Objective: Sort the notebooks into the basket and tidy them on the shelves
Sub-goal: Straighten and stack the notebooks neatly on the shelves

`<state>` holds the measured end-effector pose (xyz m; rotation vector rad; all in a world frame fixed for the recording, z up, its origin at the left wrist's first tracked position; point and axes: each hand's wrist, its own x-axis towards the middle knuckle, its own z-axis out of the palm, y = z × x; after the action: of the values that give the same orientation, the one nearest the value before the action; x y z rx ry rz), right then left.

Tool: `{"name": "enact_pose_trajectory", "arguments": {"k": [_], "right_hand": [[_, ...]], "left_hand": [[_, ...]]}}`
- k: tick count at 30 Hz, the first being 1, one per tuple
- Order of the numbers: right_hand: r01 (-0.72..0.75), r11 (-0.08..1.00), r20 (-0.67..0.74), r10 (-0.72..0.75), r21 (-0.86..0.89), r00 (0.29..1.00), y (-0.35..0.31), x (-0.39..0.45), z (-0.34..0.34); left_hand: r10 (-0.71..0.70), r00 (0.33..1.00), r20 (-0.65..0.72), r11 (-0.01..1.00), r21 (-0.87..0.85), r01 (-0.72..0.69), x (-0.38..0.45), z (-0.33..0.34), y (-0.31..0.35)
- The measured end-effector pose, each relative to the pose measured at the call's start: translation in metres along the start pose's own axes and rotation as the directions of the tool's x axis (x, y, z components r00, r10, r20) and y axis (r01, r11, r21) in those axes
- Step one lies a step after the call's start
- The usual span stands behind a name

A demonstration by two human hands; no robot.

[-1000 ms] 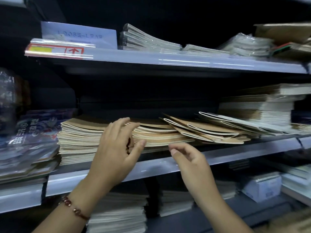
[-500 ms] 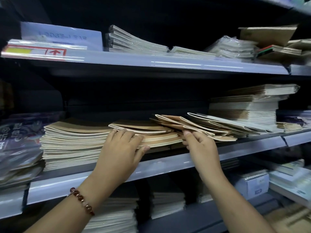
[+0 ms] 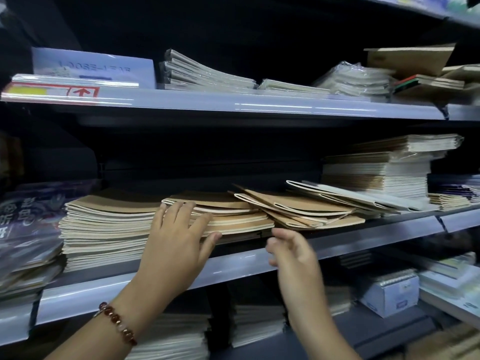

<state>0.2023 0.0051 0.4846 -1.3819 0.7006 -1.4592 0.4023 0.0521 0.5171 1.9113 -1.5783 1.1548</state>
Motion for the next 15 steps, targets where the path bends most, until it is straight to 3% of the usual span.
{"name": "enact_pose_trajectory", "arguments": {"k": [2,5,9,15], "right_hand": [[0.005,0.993,0.147,0.012,-0.117,0.989,0.003,-0.010,0.015],[0.048,0.970,0.231,0.009,-0.239,0.973,0.005,-0.012,0.035],[0.152,0.929,0.228,-0.076,-0.338,0.971,0.008,-0.004,0.052],[0.243,0.784,0.242,-0.123,-0.571,0.963,0.012,0.010,0.050]], "left_hand": [[-0.041,0.999,-0.031,0.999,-0.021,0.041,0.000,-0.003,0.000],[-0.164,0.984,-0.064,0.982,-0.108,0.157,0.001,-0.006,-0.006],[-0.303,0.946,0.119,0.867,-0.378,0.325,-0.001,-0.003,-0.017],[-0.295,0.953,0.068,0.916,-0.265,0.302,0.002,0.006,-0.020]]}}
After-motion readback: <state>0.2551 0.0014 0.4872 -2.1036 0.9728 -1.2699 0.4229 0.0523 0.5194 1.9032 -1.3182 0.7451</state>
